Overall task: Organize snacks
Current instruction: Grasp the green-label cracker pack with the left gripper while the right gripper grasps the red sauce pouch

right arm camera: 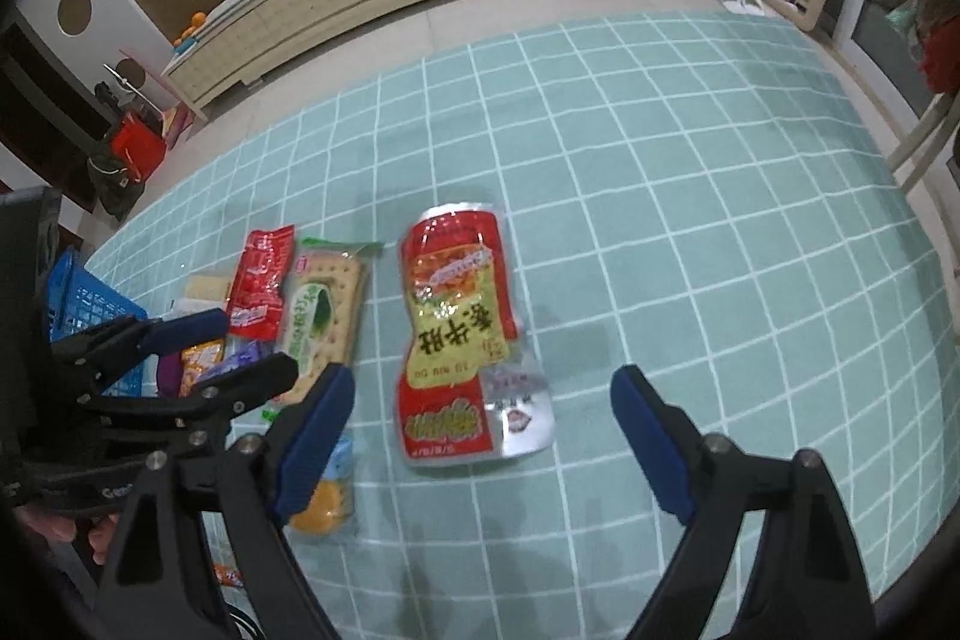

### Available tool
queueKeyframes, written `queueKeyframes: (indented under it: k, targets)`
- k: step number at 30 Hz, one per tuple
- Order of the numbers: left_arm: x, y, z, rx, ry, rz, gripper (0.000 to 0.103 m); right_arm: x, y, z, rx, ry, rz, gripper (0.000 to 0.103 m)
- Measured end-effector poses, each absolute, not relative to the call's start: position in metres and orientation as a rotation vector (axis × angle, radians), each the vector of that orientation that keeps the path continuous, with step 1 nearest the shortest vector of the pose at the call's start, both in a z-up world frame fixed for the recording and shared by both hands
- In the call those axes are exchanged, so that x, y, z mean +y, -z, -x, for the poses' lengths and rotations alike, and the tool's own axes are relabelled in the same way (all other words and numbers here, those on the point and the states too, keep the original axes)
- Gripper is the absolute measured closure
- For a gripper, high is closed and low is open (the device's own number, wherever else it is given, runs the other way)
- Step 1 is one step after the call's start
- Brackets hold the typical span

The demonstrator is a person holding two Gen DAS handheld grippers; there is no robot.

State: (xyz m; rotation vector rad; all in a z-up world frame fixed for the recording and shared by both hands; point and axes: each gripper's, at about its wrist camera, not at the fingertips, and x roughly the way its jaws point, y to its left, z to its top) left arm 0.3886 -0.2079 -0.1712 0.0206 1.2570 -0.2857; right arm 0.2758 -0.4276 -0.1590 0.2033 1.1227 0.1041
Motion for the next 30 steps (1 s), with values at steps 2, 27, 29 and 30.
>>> queueKeyframes:
  k: [2, 27, 29, 30]
  targets:
    - [-0.207, 0.180, -0.395, 1.276, 0.284, -0.009, 0.048, -0.428, 0.163, -0.281, 1.126, -0.110, -0.202, 0.014]
    - [-0.225, 0.215, -0.422, 1.348, 0.232, -0.038, 0.043, -0.429, 0.183, -0.292, 1.148, -0.130, -0.162, 0.016]
    - [-0.227, 0.216, -0.423, 1.345, 0.232, -0.043, 0.043, -0.427, 0.184, -0.294, 1.152, -0.126, -0.153, 0.016]
    - [-0.227, 0.216, -0.422, 1.343, 0.230, -0.045, 0.043, -0.426, 0.186, -0.295, 1.156, -0.127, -0.152, 0.016]
